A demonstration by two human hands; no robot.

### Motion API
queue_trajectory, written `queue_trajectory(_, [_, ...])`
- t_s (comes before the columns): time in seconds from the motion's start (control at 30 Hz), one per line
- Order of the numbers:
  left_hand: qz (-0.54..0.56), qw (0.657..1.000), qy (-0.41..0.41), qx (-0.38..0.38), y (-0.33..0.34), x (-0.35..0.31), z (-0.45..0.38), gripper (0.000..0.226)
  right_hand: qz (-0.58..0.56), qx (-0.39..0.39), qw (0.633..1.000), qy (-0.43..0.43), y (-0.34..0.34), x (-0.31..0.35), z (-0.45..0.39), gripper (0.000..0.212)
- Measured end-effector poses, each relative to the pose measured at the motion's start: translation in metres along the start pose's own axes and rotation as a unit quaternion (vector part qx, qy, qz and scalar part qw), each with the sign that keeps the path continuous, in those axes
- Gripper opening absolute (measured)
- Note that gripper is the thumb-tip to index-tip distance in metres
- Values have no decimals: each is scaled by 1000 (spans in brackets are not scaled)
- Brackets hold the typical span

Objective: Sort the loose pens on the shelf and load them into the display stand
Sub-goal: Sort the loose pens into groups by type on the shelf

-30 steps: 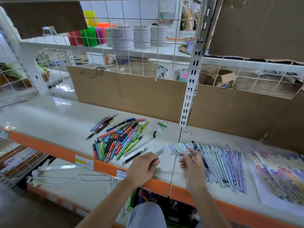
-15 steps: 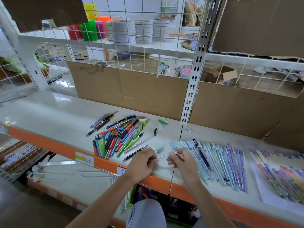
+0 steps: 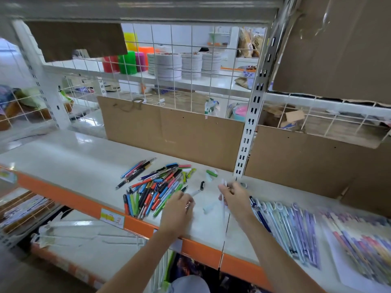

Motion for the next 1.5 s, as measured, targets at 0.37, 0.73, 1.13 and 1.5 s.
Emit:
queue_trajectory(0.37, [-156, 985, -67, -17, 6, 14, -3, 29, 359, 99, 927, -40, 0, -27, -33, 20])
queue_trajectory(0.73, [-168, 983, -75, -15, 7, 12, -2, 11, 421, 12, 905, 55, -38, -33, -77, 29])
queue_trajectory(1.13, [-107, 993, 13, -46, 2, 3, 3, 16, 463, 115, 879, 23, -31, -28, -61, 6])
queue_trajectory(1.5, [-75, 995, 54, -28, 1, -4, 6, 17, 259, 107, 960, -4, 15, -10, -18, 16])
Point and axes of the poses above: each hand's wrist, its own z-axis away from the middle knuckle, its own y-axis out of the palm, x = y × z, the point moved 5 cm from there along -z, towards the middle knuckle, and after that the axes turned 3 degrees about -y, right-handed, at the moved point
